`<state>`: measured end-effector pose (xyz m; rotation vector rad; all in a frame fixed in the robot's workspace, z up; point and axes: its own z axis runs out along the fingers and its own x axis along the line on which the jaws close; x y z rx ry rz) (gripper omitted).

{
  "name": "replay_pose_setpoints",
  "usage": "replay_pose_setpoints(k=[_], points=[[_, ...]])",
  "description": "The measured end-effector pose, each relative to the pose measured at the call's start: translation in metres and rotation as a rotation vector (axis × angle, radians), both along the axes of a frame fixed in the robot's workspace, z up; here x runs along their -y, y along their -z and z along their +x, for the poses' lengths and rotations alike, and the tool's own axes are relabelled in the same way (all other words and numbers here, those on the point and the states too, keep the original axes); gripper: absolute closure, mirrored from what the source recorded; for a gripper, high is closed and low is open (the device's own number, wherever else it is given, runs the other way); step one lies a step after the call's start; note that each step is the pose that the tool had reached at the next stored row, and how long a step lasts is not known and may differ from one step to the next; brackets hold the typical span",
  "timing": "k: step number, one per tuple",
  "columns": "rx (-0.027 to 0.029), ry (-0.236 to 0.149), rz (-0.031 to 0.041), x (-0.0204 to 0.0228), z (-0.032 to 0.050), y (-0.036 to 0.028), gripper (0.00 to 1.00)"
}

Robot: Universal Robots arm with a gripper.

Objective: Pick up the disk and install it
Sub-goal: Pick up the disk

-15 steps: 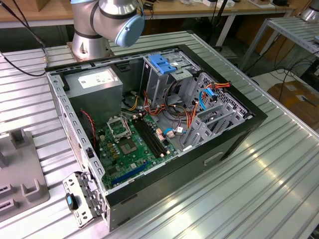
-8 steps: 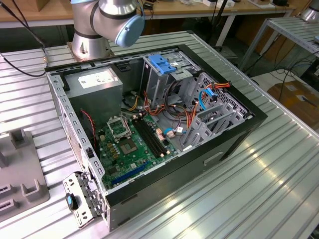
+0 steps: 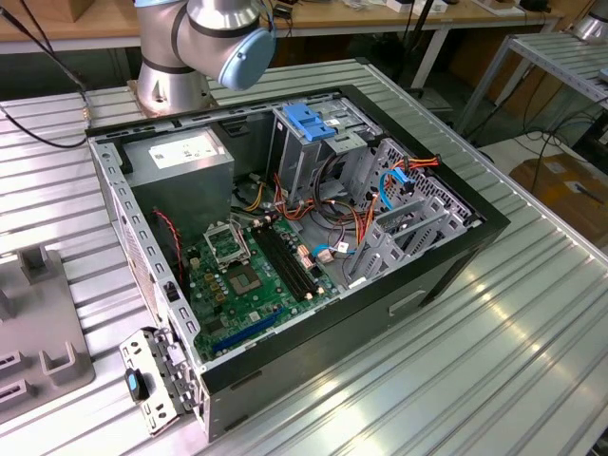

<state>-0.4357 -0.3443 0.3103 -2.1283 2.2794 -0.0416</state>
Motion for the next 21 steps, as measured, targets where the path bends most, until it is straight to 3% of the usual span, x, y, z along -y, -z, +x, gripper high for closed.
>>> replay_pose_setpoints(k=[4, 21], points=[[0.0002, 0.000, 0.0000, -0.0025, 0.0000, 0.0023, 0.46], [-0.0004, 0.000, 0.0000, -0.0028, 0.0000, 0.0040, 0.47]])
